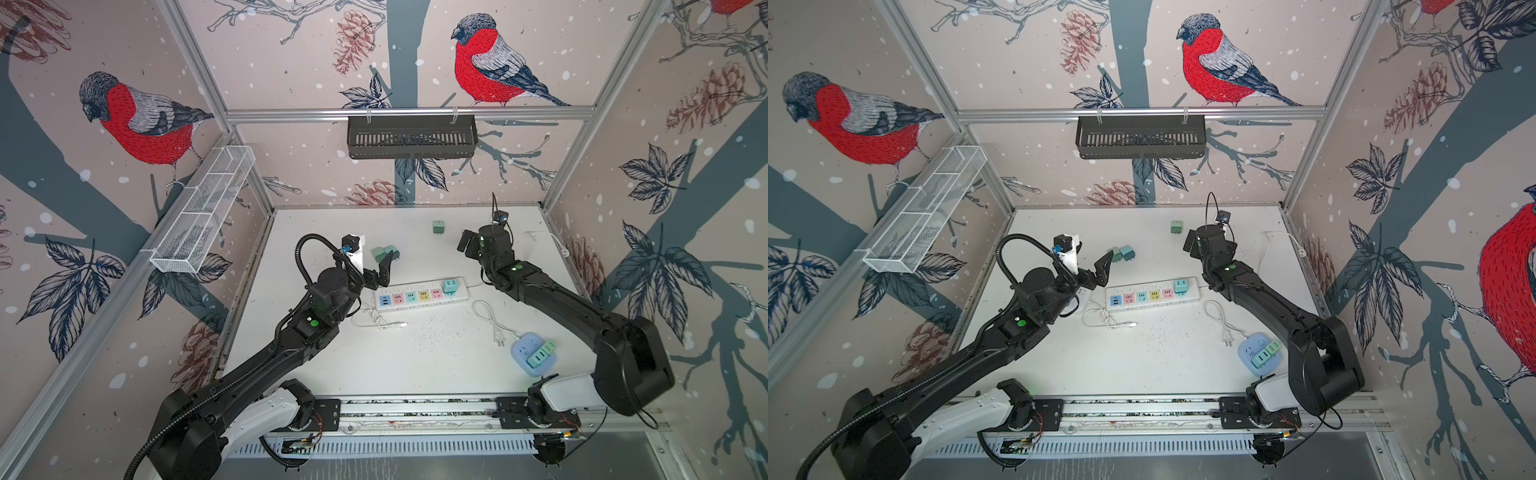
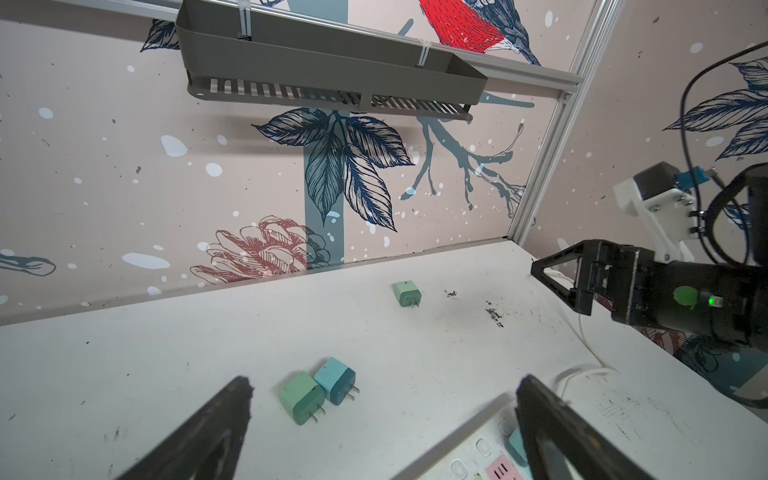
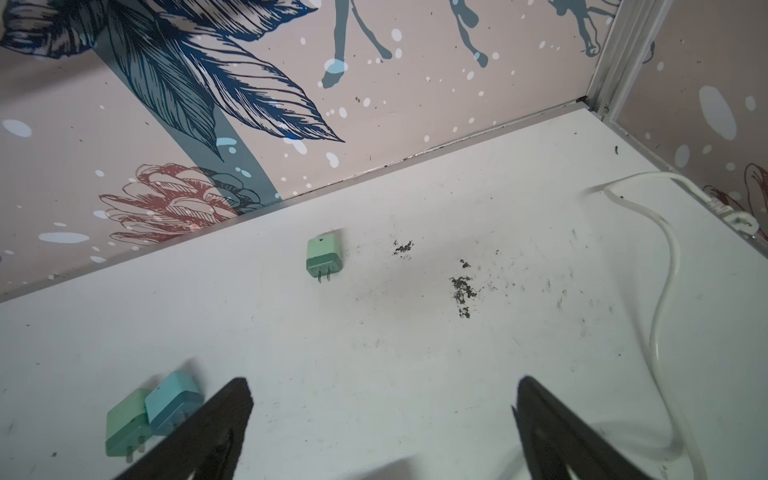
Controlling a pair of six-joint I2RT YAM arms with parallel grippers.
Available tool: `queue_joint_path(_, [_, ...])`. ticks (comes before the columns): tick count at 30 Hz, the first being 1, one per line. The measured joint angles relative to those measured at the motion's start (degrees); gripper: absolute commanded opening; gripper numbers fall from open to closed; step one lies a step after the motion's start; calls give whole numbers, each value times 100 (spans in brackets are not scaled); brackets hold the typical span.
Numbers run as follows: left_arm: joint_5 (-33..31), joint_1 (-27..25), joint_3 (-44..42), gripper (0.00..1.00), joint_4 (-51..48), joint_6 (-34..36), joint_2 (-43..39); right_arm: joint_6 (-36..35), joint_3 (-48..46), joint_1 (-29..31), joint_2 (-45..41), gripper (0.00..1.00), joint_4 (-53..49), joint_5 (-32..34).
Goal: Insert the plug
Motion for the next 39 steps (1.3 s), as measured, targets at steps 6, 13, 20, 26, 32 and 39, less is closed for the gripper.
queue_joint_path(6, [37,4,-74,98,15,-35,-166,-114,1545,-295,1405,100,-737,-356])
queue_joint_path(13, [107,4,-94,98,44,-37,-179,-284,3405,-271,3195,96,-1644,-509])
queue_joint_path(20, [107,20,-105,98,42,-37,-173,-525,5200,-260,4736,97,-2275,-555])
queue_joint_path(26, [221,31,-105,98,39,-39,-181,-776,6481,-223,5849,96,-2583,-632])
queue_joint_path(32, [245,31,-131,98,42,-39,-269,-1036,7154,-223,6529,88,-2592,-726])
queue_joint_path(39, [247,31,-144,98,48,-39,-282,-1185,7333,-195,6734,68,-2542,-898])
